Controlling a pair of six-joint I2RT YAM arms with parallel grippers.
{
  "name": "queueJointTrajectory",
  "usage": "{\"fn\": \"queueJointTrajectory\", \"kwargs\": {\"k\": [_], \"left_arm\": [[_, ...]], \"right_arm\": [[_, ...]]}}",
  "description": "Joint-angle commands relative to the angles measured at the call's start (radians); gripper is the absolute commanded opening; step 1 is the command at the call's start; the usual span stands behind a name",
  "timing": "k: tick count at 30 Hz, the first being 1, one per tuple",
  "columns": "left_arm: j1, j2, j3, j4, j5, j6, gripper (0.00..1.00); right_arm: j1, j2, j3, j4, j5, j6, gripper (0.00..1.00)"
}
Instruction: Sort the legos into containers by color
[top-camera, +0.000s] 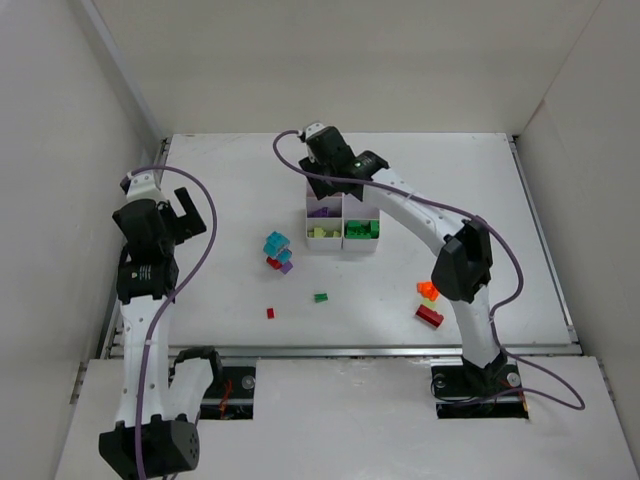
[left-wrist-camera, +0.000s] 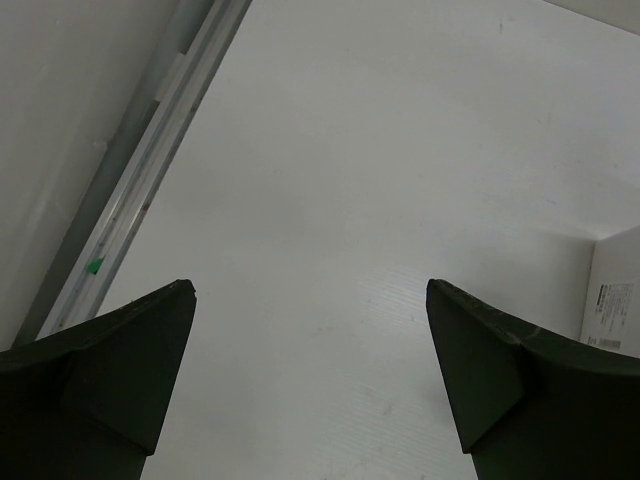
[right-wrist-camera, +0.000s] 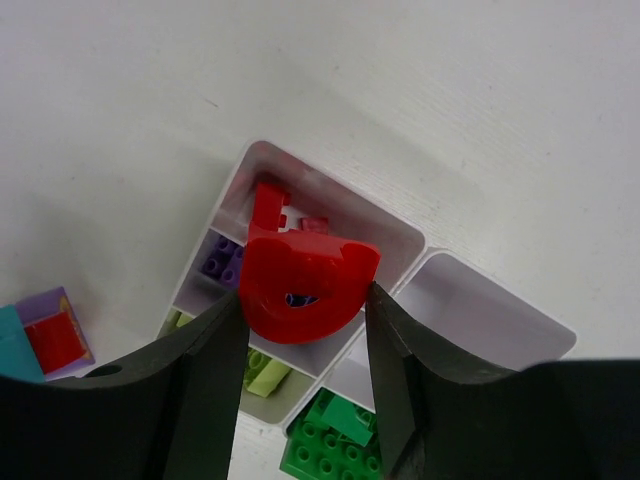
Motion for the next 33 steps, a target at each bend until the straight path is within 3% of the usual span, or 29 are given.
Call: {"fn": "queueJointTrajectory", "kwargs": {"k": [1,16,20,22,23,24,28,33], "left_arm": [[0.006,0.017,0.014,0.033,-0.011,0.007,1.00],[0.006,0.039,0.005,0.053,0.000,0.007,1.00],[0.006,0.039,0.005,0.053,0.000,0.007,1.00],[0.006,0.039,-0.005,0.053,0.000,0.007,1.00],[0.006,0.039,-0.005,0.053,0.000,0.007,1.00],[0.006,0.039,-0.005,0.053,0.000,0.007,1.00],[0.006,0.039,-0.005,0.053,0.011,0.007,1.00],[0.006,0.039,-0.005,0.042,0.057,0.028,1.00]], "right_arm": [[0.011,-0.002,0.036,0.009,0.032,0.036,0.00],[-0.008,0.050,-0.035,0.139,0.083,0.148,0.01],[-0.008,0.059,-0.035,0.149,0.055,0.159,0.23],[-0.008,0.059,-0.035,0.149,0.032,0.159,0.54],[-0.008,0.059,-0.035,0.149,0.032,0.159,0.54],[-0.008,0.059,-0.035,0.136,0.020,0.159,0.66],[-0.008,0.048,-0.045,0.118,-0.015,0.159,0.83],[-0.008,-0.013,-0.067,0.118,-0.037,0.159,0.84]]}}
